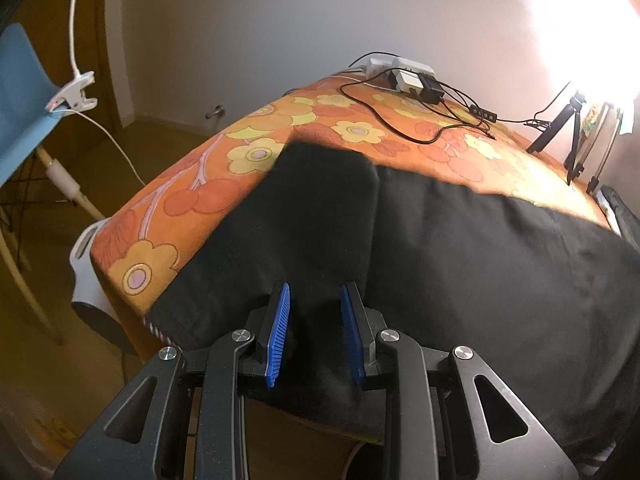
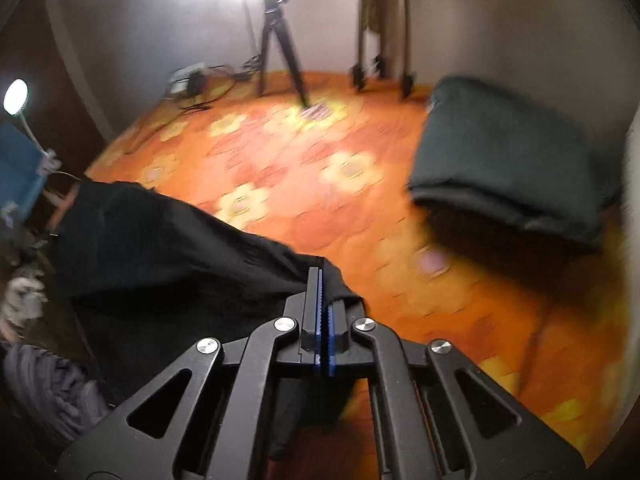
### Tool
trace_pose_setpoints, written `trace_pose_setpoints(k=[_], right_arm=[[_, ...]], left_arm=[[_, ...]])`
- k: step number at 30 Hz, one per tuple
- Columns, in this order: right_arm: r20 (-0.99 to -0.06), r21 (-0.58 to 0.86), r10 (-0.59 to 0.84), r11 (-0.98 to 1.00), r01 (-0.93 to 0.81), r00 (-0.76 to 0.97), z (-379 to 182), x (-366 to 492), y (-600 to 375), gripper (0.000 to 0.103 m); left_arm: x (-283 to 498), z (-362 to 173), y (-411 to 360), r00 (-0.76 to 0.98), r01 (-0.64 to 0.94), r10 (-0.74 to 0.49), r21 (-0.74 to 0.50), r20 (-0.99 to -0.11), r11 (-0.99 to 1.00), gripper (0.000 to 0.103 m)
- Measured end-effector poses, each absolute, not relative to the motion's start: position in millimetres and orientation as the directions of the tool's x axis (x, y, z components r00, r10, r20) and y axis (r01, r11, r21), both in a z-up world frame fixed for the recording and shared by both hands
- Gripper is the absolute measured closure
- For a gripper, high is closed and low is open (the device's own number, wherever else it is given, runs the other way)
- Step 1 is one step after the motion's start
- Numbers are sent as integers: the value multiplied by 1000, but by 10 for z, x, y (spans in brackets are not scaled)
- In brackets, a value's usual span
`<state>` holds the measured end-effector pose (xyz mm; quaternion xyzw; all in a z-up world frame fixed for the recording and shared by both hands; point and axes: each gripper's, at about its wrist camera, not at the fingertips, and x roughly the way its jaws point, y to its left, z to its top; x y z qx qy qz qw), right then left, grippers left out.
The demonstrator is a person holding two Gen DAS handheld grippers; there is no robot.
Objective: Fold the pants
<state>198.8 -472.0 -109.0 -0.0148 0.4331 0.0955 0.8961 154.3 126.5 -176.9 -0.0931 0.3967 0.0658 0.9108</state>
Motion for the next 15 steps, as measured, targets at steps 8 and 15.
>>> trace_pose_setpoints(k=[8,15], right_arm=[[-876,1,87,984,-178,474,-1381,2133,-4746,100],[-840,-38,130,955,-296,527,-882,2181,-4319,67]], left_arm=[[1553,-1770,1233,670,-193,54,-105,-740,976,78],[1519,-1556,1207,690,-195,30,-146,-723,970,78]])
